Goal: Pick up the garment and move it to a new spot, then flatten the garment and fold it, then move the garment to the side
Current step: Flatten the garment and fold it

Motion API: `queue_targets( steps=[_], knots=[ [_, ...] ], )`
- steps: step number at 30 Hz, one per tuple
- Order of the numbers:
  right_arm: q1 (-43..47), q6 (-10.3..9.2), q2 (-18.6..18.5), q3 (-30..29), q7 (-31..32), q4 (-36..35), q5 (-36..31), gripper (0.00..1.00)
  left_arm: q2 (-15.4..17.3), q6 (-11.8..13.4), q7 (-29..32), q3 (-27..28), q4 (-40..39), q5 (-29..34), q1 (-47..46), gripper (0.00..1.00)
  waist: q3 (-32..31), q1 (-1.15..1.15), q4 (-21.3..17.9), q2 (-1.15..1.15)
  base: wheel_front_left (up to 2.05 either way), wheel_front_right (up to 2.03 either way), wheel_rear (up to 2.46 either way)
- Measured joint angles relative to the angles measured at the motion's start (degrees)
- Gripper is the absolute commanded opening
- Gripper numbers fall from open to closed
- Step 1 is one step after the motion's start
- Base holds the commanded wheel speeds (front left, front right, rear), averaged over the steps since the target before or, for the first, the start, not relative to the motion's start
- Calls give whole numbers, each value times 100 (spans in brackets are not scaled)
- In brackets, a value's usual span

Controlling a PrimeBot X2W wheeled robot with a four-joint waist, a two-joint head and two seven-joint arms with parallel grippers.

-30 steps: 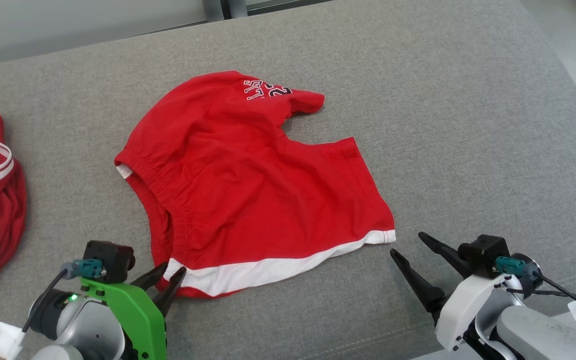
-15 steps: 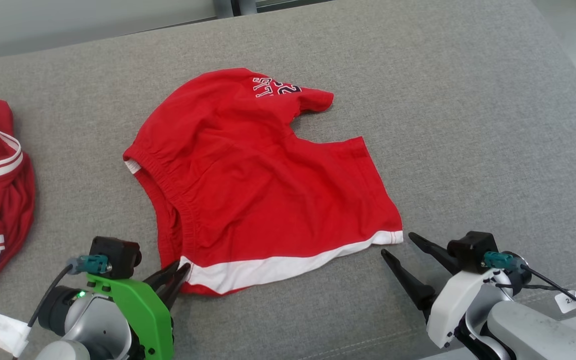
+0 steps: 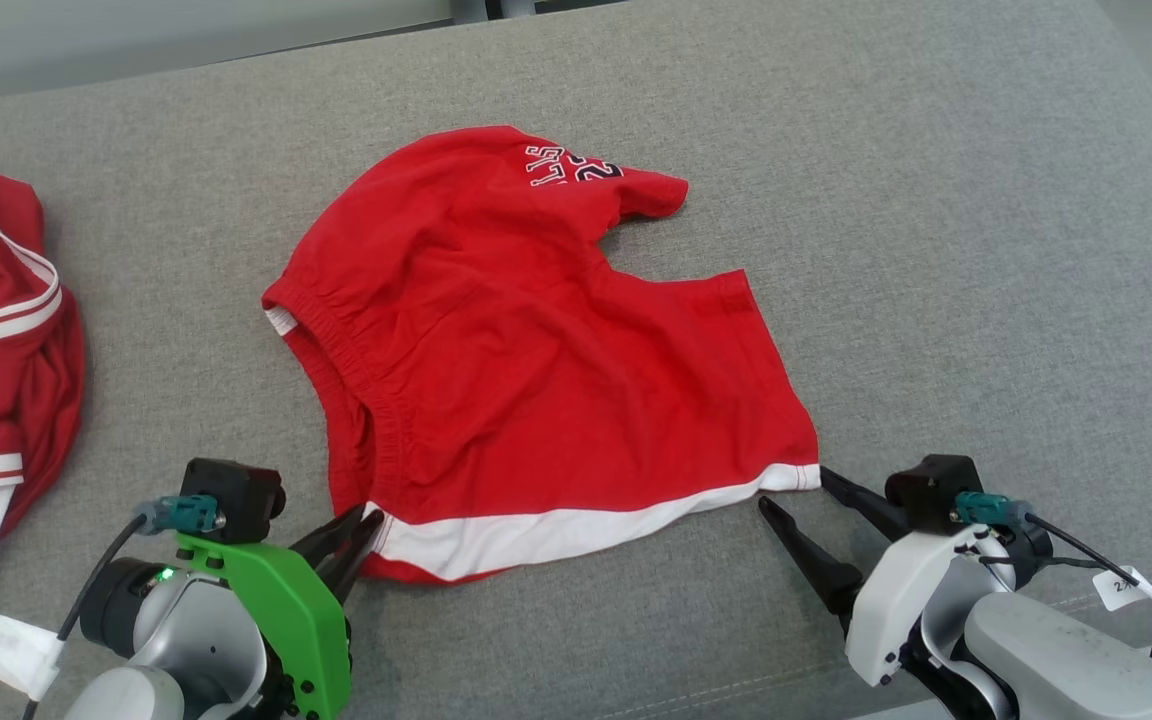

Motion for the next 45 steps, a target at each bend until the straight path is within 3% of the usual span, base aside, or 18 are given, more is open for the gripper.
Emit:
queue_targets(
  steps=[6, 8, 9, 11, 13, 14, 23, 27, 33, 39, 45],
  knots=[
    [-98, 57, 71, 0, -2, 130, 0, 97, -14, 15, -3, 15, 27, 0, 0, 16, 7, 0, 4, 0, 0, 0, 0],
    [-125, 90, 82, -1, -2, 162, 0, 72, -24, 15, -8, 16, 40, 0, 0, 14, 9, 0, 2, 0, 0, 0, 0],
    [-130, 91, 89, -1, -3, 179, 0, 48, -31, 15, -9, 16, 52, -1, 0, 12, 10, 0, 2, 0, 0, 0, 0],
    [-142, 96, 98, -2, -8, 221, 1, 30, -54, 15, -30, 25, 75, -8, 0, 0, 12, 0, -1, 0, 0, 0, 0],
    [-158, 140, 103, -7, -8, 267, 24, 16, -82, 16, -58, 36, 107, -8, -1, 0, 12, 0, -4, 0, 0, 0, 0],
    [-166, 141, 103, -7, -8, 289, 37, 0, -87, 18, -59, 37, 118, -8, -1, 0, 12, 0, -6, 0, 0, 0, 0],
    [-203, 492, 112, 0, 2, 244, 226, 0, -171, 24, -153, 116, 257, -191, 2, 0, -105, 0, -22, 0, 0, 0, 0],
    [-352, 620, -27, -25, 104, 77, 249, 0, -178, 24, -153, 246, 224, -343, -6, 0, -188, 0, -32, 0, 0, 0, 0],
    [-1201, 783, -534, -234, 411, -404, 246, 0, -107, 7, -43, 512, -42, -626, -589, 0, -436, 0, -61, 0, 0, 0, 0],
    [-1480, 858, -889, -527, 759, -1262, 827, 0, -103, -88, 158, 773, -609, -1140, -979, 0, -777, 0, -86, 0, 0, 0, 0],
    [-1195, 894, -1510, -1133, 833, -2595, 1790, 0, -122, -46, 413, 1157, -1820, -1890, -1033, 0, -1085, 0, -97, 0, 0, 0, 0]
  ],
)
